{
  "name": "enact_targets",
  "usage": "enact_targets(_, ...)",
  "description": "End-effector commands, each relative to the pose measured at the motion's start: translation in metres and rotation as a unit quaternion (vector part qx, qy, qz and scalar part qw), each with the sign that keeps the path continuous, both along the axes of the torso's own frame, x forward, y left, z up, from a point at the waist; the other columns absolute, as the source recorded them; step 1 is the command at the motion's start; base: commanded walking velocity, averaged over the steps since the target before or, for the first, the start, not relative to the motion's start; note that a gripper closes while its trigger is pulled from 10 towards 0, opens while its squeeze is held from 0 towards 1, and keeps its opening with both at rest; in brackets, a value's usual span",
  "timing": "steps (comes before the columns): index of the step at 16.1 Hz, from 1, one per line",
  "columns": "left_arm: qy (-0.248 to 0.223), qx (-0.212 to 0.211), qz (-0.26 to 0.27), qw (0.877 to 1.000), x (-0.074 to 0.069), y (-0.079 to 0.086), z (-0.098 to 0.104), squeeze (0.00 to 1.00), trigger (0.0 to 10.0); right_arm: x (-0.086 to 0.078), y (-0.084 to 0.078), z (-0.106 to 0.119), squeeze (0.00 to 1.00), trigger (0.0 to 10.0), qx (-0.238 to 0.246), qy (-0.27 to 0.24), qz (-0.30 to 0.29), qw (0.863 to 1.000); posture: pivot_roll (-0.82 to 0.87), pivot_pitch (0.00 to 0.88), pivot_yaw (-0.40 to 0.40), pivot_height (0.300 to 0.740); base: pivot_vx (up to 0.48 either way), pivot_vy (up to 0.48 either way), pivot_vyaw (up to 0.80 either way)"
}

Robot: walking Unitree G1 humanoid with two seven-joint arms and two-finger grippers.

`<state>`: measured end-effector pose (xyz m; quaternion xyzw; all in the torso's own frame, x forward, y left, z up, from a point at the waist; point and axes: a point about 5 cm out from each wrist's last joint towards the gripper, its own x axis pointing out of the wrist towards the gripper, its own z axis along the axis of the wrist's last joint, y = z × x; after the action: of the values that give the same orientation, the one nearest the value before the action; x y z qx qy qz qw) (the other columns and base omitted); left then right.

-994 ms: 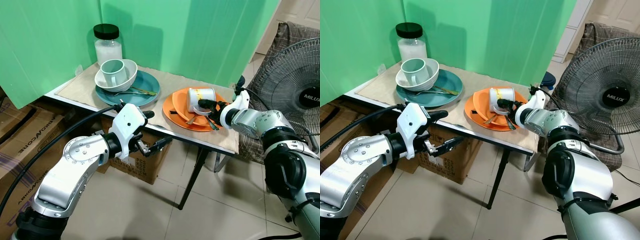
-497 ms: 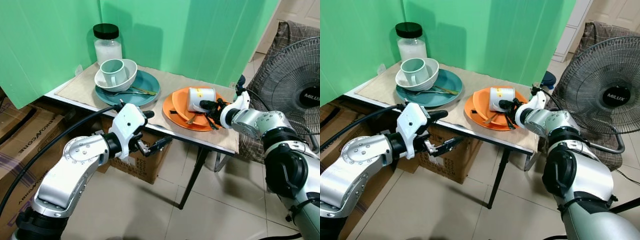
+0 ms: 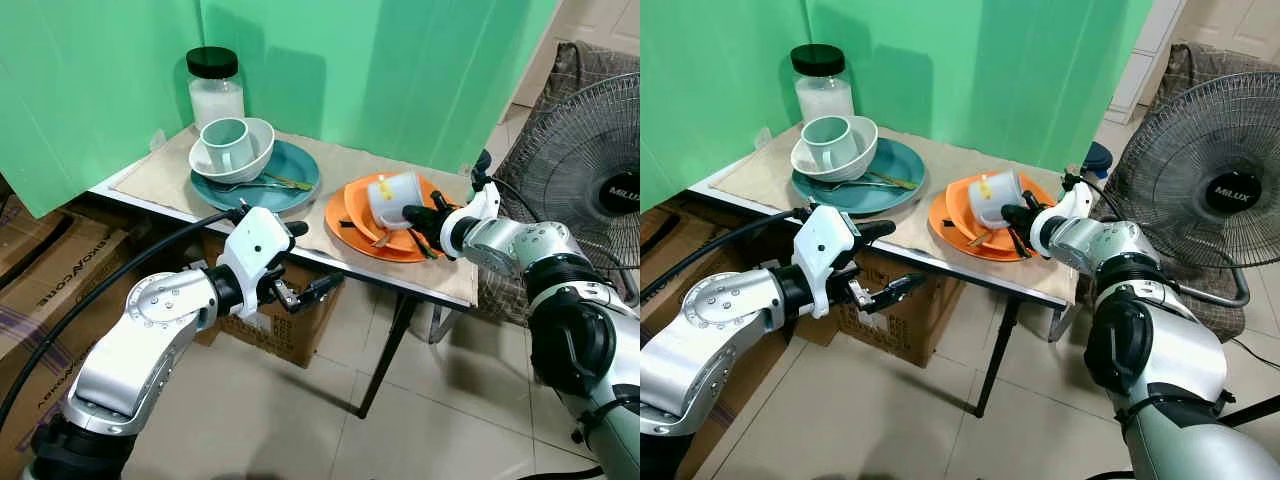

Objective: Setting the table

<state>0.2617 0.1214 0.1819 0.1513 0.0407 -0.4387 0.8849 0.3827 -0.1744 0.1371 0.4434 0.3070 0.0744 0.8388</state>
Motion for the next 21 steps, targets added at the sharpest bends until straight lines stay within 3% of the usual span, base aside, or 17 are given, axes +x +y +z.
enact_targets(1, -0.012, 0.007, -0.003, 1.0, 0.0, -0.002, 0.003, 0.0, 10.0, 0.003, -0.002, 0.007, 0.0, 0.0, -0.01, -0.015, 0.003, 1.0, 0.06, 0.0, -0.093, 0.74, 0.0, 0.0, 0.0)
enact_targets(8, -0.049, -0.001, 0.036, 0.998, 0.01, 0.002, 0.014, 0.0, 10.0, 0.01, -0.006, 0.052, 0.0, 0.0, -0.063, -0.149, 0.062, 0.985, 0.06, 0.0, -0.086, 0.74, 0.0, 0.0, 0.0)
enact_targets(10, -0.082, -0.018, 0.076, 0.994, 0.017, 0.003, 0.024, 0.0, 10.0, 0.002, -0.011, 0.081, 0.0, 0.0, -0.142, -0.266, 0.057, 0.952, 0.06, 0.0, -0.085, 0.74, 0.0, 0.0, 0.0)
enact_targets(12, -0.117, -0.043, 0.163, 0.979, 0.024, 0.01, 0.032, 0.0, 10.0, -0.026, -0.019, 0.103, 0.0, 0.0, -0.241, -0.353, 0.026, 0.904, 0.06, 0.0, -0.09, 0.74, 0.0, 0.0, 0.0)
enact_targets(13, -0.128, -0.059, 0.21, 0.967, 0.024, 0.014, 0.035, 0.0, 10.0, -0.049, -0.021, 0.109, 0.0, 0.0, -0.287, -0.386, 0.01, 0.876, 0.06, 0.0, -0.09, 0.74, 0.0, 0.0, 0.0)
enact_targets(14, -0.134, -0.062, 0.232, 0.961, 0.023, 0.016, 0.036, 0.0, 10.0, -0.063, -0.021, 0.11, 0.0, 0.7, -0.303, -0.397, 0.005, 0.866, 0.05, 0.0, -0.089, 0.74, 0.0, 0.0, 0.0)
enact_targets(15, -0.144, -0.071, 0.258, 0.953, 0.021, 0.018, 0.036, 0.0, 10.0, -0.085, -0.02, 0.11, 0.0, 3.1, -0.328, -0.412, -0.008, 0.85, 0.05, 0.0, -0.083, 0.74, 0.0, 0.0, 0.0)
enact_targets(16, -0.147, -0.074, 0.269, 0.949, 0.019, 0.017, 0.034, 0.0, 10.0, -0.097, -0.02, 0.111, 0.0, 9.5, -0.344, -0.416, -0.024, 0.842, 0.04, 0.0, -0.076, 0.74, 0.0, 0.0, 0.0)
enact_targets(17, -0.142, -0.081, 0.28, 0.946, 0.014, 0.014, 0.027, 0.0, 10.0, -0.116, -0.019, 0.112, 0.0, 10.0, -0.377, -0.426, -0.057, 0.82, 0.03, 0.0, -0.062, 0.74, 0.0, 0.0, 0.0)
enact_targets(18, -0.14, -0.085, 0.281, 0.946, 0.011, 0.012, 0.023, 0.0, 10.0, -0.124, -0.018, 0.111, 0.0, 10.0, -0.389, -0.433, -0.068, 0.81, 0.02, 0.0, -0.058, 0.74, 0.0, 0.0, 0.0)
enact_targets(20, -0.15, -0.089, 0.298, 0.939, 0.007, 0.01, 0.015, 0.0, 10.0, -0.138, -0.017, 0.1, 0.0, 10.0, -0.416, -0.432, -0.082, 0.796, 0.01, 0.0, -0.058, 0.74, 0.0, 0.0, 0.0)
enact_targets(21, -0.161, -0.108, 0.309, 0.931, 0.006, 0.009, 0.015, 0.0, 10.0, -0.143, -0.015, 0.088, 0.0, 10.0, -0.418, -0.415, -0.086, 0.804, 0.01, 0.0, -0.067, 0.74, 0.0, 0.0, 0.0)
